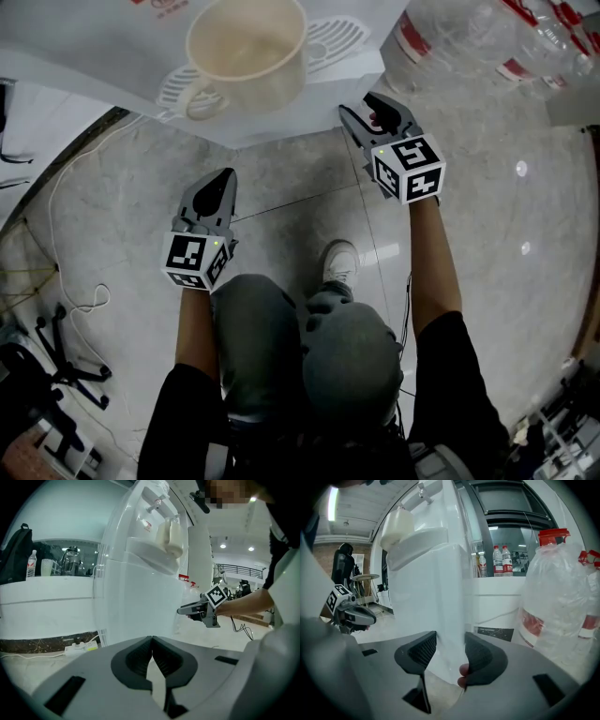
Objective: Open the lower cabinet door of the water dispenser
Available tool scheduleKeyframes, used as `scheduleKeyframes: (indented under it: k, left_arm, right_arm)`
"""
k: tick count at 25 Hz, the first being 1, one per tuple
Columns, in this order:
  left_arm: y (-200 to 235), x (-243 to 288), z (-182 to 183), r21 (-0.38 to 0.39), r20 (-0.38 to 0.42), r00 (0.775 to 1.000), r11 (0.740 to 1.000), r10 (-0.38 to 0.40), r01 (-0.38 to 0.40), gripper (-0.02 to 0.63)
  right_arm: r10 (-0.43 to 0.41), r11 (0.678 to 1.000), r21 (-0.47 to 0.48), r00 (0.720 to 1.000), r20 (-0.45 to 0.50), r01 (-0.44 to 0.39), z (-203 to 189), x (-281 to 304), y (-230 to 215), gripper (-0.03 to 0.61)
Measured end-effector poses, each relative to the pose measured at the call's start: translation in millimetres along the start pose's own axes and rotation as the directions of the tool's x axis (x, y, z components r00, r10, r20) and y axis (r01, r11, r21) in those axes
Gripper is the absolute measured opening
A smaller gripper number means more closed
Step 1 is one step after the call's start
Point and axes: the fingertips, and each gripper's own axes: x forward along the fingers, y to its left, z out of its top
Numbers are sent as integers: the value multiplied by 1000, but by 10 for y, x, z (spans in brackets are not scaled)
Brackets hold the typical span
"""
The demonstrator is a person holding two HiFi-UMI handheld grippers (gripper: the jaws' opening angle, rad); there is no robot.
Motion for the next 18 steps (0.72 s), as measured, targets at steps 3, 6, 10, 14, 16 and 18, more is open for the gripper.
scheduleKeyframes:
  k: [3, 6, 10, 14, 16, 18]
  left_arm:
    - [-71, -53, -1, -4, -6, 1000, 1000, -15, 15, 12]
    - [-155, -124, -5, 1, -24, 999, 999, -37, 37, 12]
    - [-242, -250, -26, -14, -58, 996, 998, -63, 62, 12]
    - [-345, -438, -66, -19, -115, 988, 995, -98, 97, 12]
    - [-388, -560, -61, -28, -127, 986, 994, -111, 109, 12]
    - [-427, -693, -57, -40, -139, 983, 992, -123, 119, 12]
  right_arm:
    - [-20, 1000, -1, 1000, -13, 20, -44, -89, 55, 201]
    - [-44, 999, 9, 999, -19, 44, -84, -195, 119, 192]
    - [-71, 997, 25, 997, -31, 72, -139, -328, 239, 186]
    - [-97, 991, 82, 993, -63, 102, -204, -428, 361, 198]
    - [-119, 986, 104, 990, -82, 127, -249, -486, 422, 194]
    - [-142, 981, 117, 985, -94, 153, -260, -551, 484, 186]
